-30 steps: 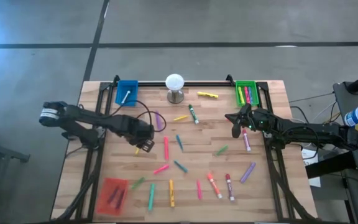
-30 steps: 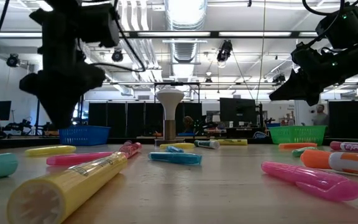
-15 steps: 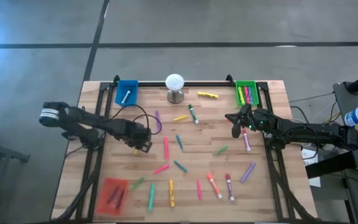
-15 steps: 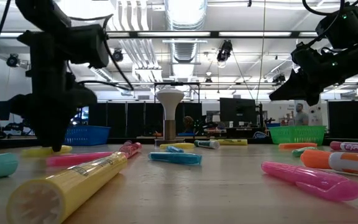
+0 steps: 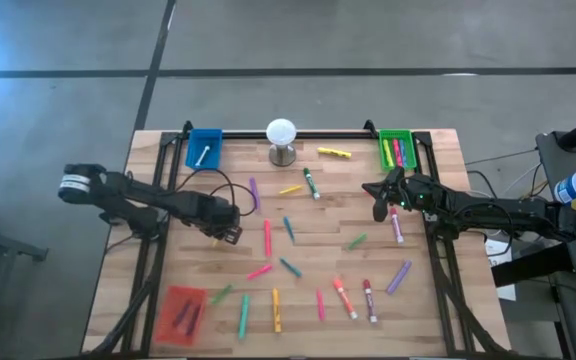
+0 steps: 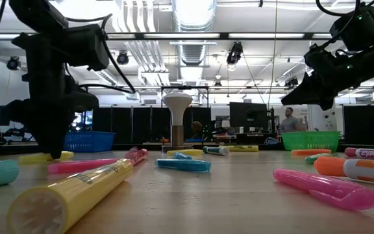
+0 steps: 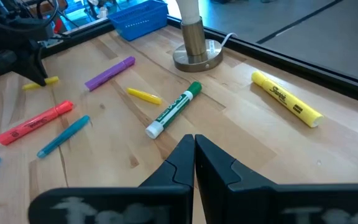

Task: Pick & Place Markers
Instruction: Put the bottom yellow pen into the orange bin

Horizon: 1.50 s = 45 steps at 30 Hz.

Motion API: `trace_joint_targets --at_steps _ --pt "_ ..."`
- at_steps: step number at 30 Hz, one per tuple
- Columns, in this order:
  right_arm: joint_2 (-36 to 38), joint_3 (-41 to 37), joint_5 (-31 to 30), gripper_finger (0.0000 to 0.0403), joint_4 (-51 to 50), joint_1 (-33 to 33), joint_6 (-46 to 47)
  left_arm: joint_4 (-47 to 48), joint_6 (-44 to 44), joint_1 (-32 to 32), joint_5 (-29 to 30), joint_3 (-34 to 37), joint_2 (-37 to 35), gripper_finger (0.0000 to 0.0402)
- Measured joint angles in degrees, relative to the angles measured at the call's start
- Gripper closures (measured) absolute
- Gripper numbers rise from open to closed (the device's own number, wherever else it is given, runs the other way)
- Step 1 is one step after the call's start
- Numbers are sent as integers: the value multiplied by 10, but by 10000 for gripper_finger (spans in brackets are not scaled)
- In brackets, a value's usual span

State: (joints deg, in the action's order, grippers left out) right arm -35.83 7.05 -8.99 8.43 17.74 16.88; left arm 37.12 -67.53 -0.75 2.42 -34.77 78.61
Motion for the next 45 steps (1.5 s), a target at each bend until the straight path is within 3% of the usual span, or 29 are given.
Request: trace_joint_targets --at_steps 12,17,22,27,37,41,45 --pt "0 0 0 394 -1 0 -4 145 12 -18 -32 -111 -21 368" --pt "0 -1 0 394 -2 0 -5 214 0 -58 -31 -178 -28 368" --pt "0 -2 0 394 -2 0 -6 226 -43 -123 -31 -214 -32 368" --pt "-3 -2 0 394 -1 0 -6 249 -172 -237 -35 -228 -40 368" --pt "-3 -8 0 394 -1 0 -6 257 -541 -523 -27 -231 -24 368" --pt "-3 -8 0 394 0 0 -6 259 -617 -581 -24 -231 -4 368" --pt "-3 -8 0 394 0 0 -6 244 -625 -587 -21 -225 19 368"
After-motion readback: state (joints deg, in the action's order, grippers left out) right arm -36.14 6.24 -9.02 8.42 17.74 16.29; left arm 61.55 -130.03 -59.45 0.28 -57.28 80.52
